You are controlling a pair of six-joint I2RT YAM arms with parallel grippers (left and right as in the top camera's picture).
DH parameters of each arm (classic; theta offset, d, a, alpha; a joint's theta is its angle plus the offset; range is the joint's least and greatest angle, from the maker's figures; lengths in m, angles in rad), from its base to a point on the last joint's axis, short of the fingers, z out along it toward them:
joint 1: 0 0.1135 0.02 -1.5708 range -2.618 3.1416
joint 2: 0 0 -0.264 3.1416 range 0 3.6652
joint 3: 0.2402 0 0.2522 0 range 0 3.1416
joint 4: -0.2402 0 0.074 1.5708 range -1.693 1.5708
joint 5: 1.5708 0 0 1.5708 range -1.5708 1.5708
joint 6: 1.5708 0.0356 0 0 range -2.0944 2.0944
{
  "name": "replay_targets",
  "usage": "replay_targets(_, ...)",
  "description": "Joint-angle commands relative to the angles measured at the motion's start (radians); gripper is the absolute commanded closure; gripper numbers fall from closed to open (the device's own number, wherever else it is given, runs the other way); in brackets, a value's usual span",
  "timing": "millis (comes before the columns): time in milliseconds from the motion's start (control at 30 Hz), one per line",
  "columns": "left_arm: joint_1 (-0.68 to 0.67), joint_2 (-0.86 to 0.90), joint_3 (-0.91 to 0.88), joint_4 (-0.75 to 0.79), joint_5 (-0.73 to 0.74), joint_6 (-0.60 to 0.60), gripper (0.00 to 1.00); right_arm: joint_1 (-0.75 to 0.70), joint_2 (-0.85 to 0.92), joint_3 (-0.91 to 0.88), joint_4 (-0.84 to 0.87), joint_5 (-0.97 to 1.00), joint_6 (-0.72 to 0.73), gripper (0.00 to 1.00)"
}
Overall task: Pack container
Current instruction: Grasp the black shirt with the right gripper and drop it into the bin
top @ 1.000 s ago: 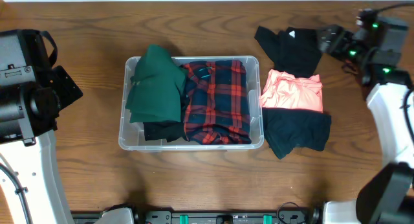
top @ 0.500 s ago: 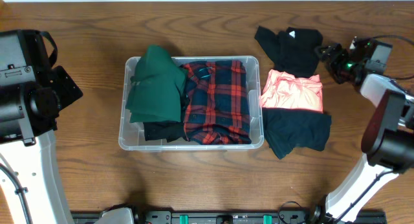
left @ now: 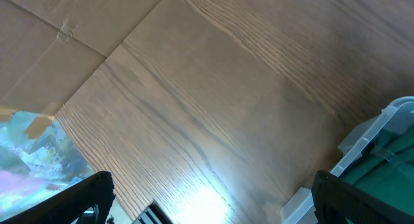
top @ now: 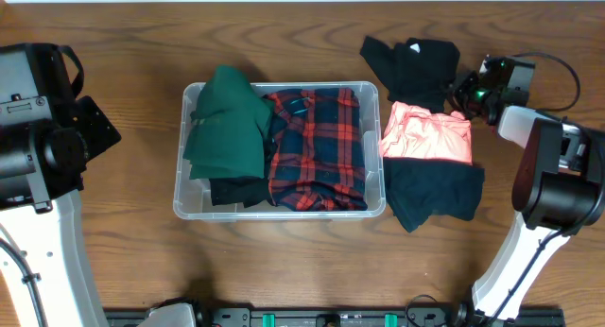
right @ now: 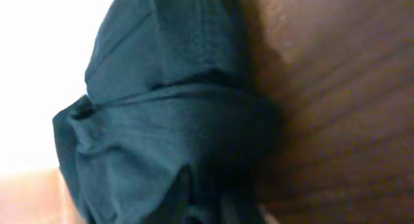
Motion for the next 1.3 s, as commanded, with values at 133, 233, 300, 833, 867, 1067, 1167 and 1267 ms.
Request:
replay_targets(133, 0.004, -0.007, 0.0, -0.003, -0.019, -0.005, 0.02, -0.01, -0.142, 0.003, 0.027, -0.216, -0.004, 0.99)
replay_targets(233, 0.004, -0.007, 0.0, -0.003, -0.019, -0.005, 0.02, 0.012, -0.259, 0.003, 0.08, -0.315, -0.073, 0.99)
replay_targets(300, 0.004, -0.007, 0.0, -0.003, -0.02, -0.005, 0.02, 0.036, -0.344, 0.003, 0.084, -0.348, -0.105, 0.99)
replay_targets(833, 0.004, -0.007, 0.0, -0.003, -0.019, -0.005, 0.02, 0.523, -0.675, 0.003, 0.118, -0.45, 0.143, 0.99)
replay_targets(867, 0.004, -0.007, 0.0, -0.003, -0.019, -0.005, 0.02, 0.556, -0.673, 0.003, 0.115, -0.455, 0.146, 0.99)
replay_targets(1067, 0.004, -0.007, 0.0, -0.003, -0.019, -0.005, 0.02, 0.735, -0.669, 0.003, 0.109, -0.437, 0.128, 0.99)
replay_targets(1167, 0.004, -0.007, 0.0, -0.003, -0.019, -0.005, 0.02, 0.747, -0.665, 0.002, 0.017, -0.416, 0.062, 0.99)
replay_targets(1267, 0.004, -0.007, 0.0, -0.003, -0.019, -0.005, 0.02, 0.743, -0.661, 0.002, -0.215, -0.315, -0.1, 0.99)
